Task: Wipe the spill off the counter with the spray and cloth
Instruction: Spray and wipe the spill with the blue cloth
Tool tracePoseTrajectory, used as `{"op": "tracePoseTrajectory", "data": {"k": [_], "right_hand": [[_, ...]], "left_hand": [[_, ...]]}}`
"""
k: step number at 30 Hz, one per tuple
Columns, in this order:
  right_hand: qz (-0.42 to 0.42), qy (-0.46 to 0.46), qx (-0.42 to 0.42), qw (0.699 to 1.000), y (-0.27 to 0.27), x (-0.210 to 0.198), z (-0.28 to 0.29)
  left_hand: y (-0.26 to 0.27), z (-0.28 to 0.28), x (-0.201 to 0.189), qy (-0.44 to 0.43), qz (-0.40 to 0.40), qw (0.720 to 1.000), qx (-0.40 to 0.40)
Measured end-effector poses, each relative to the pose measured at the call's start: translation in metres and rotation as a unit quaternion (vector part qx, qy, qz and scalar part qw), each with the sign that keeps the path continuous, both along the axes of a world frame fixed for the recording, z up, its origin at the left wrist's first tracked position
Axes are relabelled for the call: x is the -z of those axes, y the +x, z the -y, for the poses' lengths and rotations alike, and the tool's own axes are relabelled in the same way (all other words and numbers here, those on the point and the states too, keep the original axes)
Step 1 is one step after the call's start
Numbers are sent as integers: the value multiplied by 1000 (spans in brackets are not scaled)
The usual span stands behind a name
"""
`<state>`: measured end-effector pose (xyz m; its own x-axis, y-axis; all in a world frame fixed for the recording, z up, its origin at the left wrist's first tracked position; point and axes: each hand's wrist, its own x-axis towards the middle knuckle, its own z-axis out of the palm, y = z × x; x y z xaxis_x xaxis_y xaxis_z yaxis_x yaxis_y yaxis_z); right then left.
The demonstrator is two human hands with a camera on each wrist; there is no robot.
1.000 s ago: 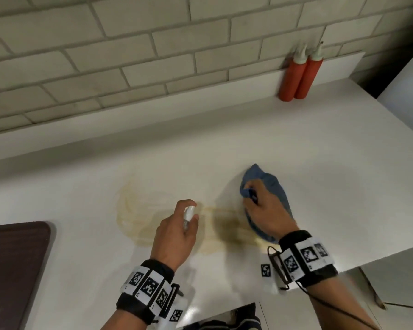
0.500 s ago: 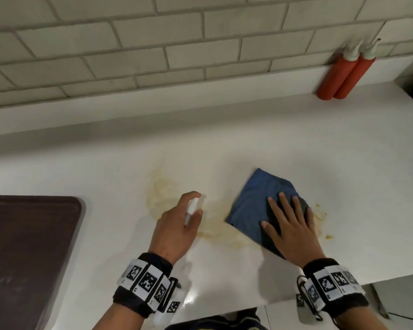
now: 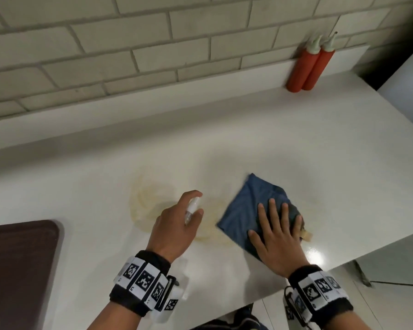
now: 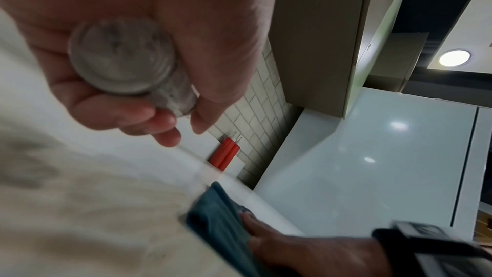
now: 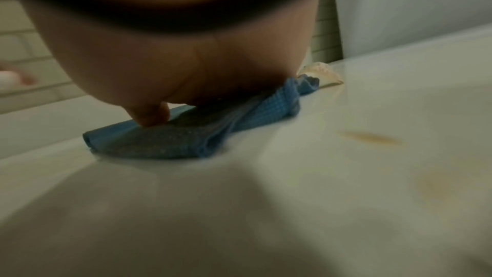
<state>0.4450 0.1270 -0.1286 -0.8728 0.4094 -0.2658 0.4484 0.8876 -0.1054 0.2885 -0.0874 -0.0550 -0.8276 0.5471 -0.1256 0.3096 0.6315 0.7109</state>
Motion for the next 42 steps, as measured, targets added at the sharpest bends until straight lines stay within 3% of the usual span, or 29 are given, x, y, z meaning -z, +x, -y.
{"op": "tracePoseTrajectory", "data": {"k": [4,10,16,18,23,29,36,42], "right_hand": [[2,-10,-28,1000,28,-2,-22],[46,-34,81,995,-31,-8,-80],[-33,-32,-71,996,29,0,-41],[-47,-20,-74,996,39,1,-66],[-21,-24,14,999,27,3,-121],[-67,-47,-87,993,99,-1,-94],[-8,-23,7,1000,23,1,-139],[8,-15,-48,999,41,-1,-81]], "left_hand": [[1,-9,-5,-2,-3,1000,-3],[9,-24,-10,-18,-6,999,-26],[27,-51,-9,-14,1,999,-48],[34,-63,-9,-16,4,999,-46],[51,-101,-11,-17,11,999,-25],[69,-134,-13,-12,10,1000,-13],[70,-110,-18,-14,4,999,-45],[57,-76,-22,8,5,998,-64]]}}
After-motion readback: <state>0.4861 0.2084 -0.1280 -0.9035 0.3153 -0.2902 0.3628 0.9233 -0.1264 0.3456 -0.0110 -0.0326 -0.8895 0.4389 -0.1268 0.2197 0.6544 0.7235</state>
